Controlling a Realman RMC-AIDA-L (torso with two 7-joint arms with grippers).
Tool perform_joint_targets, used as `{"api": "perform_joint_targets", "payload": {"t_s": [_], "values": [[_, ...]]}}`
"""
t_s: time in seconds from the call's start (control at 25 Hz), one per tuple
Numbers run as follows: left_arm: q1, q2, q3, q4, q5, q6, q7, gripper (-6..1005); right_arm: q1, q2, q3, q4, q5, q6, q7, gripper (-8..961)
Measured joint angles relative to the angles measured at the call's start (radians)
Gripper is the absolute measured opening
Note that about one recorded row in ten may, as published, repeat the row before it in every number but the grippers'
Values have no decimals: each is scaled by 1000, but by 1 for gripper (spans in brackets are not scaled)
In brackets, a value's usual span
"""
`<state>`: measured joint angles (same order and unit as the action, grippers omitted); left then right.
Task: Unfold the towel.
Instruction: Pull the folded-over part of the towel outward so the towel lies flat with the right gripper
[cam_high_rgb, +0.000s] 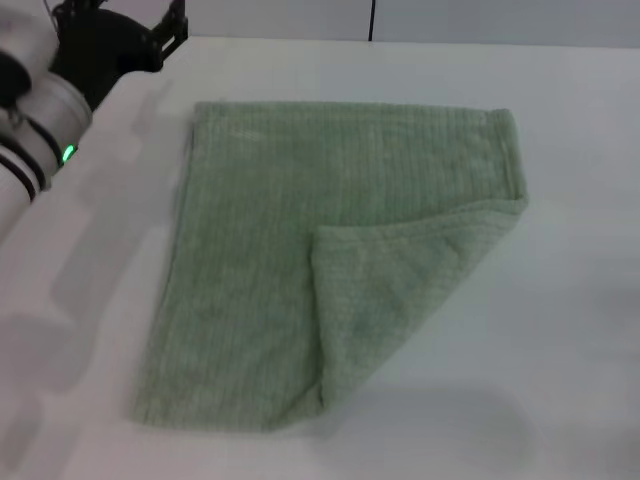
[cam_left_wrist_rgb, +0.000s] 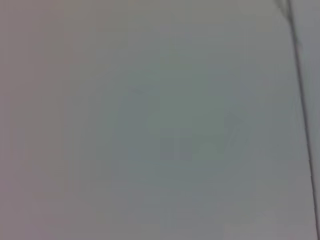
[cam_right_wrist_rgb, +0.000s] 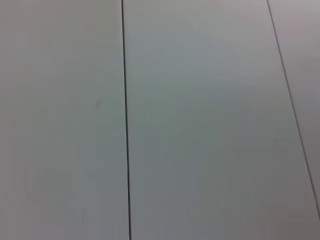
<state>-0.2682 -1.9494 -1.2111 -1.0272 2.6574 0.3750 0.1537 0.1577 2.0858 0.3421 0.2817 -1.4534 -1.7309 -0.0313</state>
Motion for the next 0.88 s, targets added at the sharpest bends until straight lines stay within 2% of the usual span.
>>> {"api": "perform_joint_targets", "payload": {"t_s": [0.16,0.24,0.36,0.4,0.44,0.48,0.52,0.56,0.6,0.88], "values": [[51,7,-84,-234,14,-351,2,671,8,-1,0,-2,-1,2,0,802],[54,10,-129,-347,11,-580,18,670,10,-1,0,-2,-2,2,0,802],[54,10,-129,-347,11,-580,18,669,11,-1,0,-3,-4,3,-3,802],[48,6,-153,-392,6,-682,35,668,11,-1,0,-3,-4,3,-4,802],[48,6,-153,-392,6,-682,35,668,11,-1,0,-3,-4,3,-4,802],[-6,-55,-283,-479,-9,-1006,136,667,11,-1,0,-3,-4,3,-4,802],[-43,-96,-358,-486,-10,-1127,188,667,11,-1,0,-3,-4,4,-4,802],[-43,-96,-358,-486,-10,-1127,188,667,11,-1,0,-3,-4,4,-4,802],[-76,-119,-411,-480,-24,-1218,234,666,11,-1,-1,-3,-4,4,-4,802],[-91,-117,-403,-450,-67,-1225,245,663,7,-1,-11,-3,-4,3,-1,802]]}}
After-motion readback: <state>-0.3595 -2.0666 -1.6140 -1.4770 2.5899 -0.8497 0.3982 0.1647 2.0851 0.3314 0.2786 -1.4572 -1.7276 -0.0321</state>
